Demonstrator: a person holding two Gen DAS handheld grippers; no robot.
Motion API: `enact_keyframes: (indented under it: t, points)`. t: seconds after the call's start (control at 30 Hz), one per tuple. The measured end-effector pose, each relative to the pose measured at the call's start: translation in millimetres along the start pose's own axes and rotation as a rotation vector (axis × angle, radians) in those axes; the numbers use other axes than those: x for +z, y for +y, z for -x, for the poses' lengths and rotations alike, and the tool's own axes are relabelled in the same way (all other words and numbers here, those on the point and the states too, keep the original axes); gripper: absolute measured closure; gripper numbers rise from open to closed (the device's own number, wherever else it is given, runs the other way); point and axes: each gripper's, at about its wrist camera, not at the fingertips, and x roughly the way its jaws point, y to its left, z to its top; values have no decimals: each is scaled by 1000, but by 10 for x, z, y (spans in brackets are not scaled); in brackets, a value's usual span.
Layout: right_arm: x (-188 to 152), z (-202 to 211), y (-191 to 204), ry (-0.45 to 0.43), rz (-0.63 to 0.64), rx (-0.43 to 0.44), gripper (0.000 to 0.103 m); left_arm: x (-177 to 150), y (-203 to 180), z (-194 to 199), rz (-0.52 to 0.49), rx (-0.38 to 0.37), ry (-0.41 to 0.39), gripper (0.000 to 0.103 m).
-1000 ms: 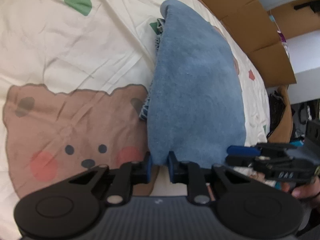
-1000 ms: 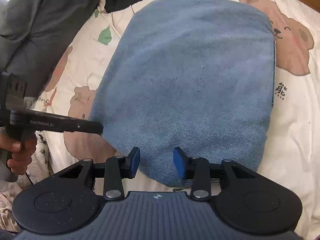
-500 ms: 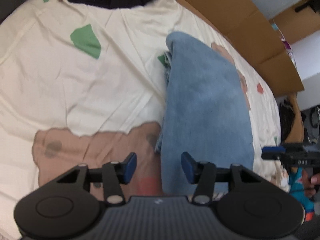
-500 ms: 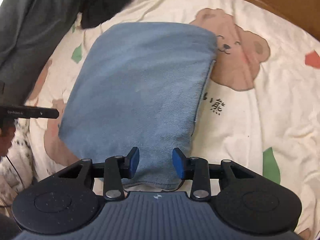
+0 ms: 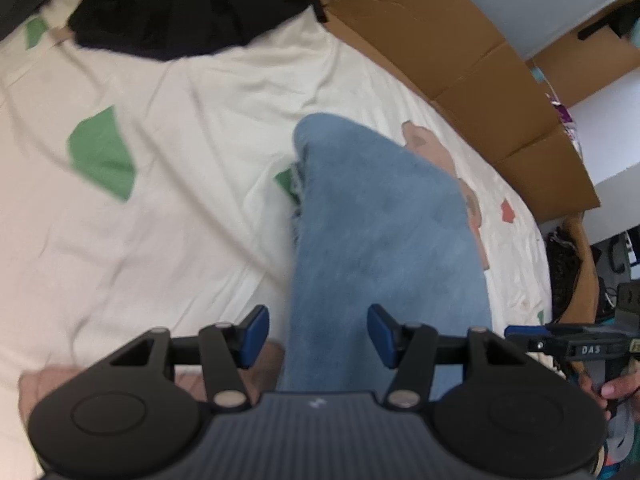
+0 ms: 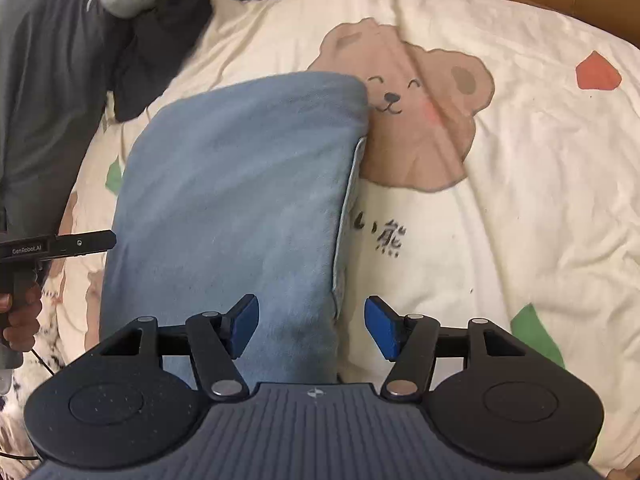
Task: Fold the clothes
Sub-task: 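Close both tools on the folded jeans edge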
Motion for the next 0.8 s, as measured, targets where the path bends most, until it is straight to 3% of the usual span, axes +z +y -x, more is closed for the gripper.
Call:
enact_keyframes:
  t: [0.37, 0.8]
  points:
    - [224, -355, -220, 38, -85, 77, 38, 94, 23, -302, 42, -82, 39, 47]
    - [374, -760, -404, 51, -170, 220, 41, 160, 50, -490, 79, -105, 65, 43]
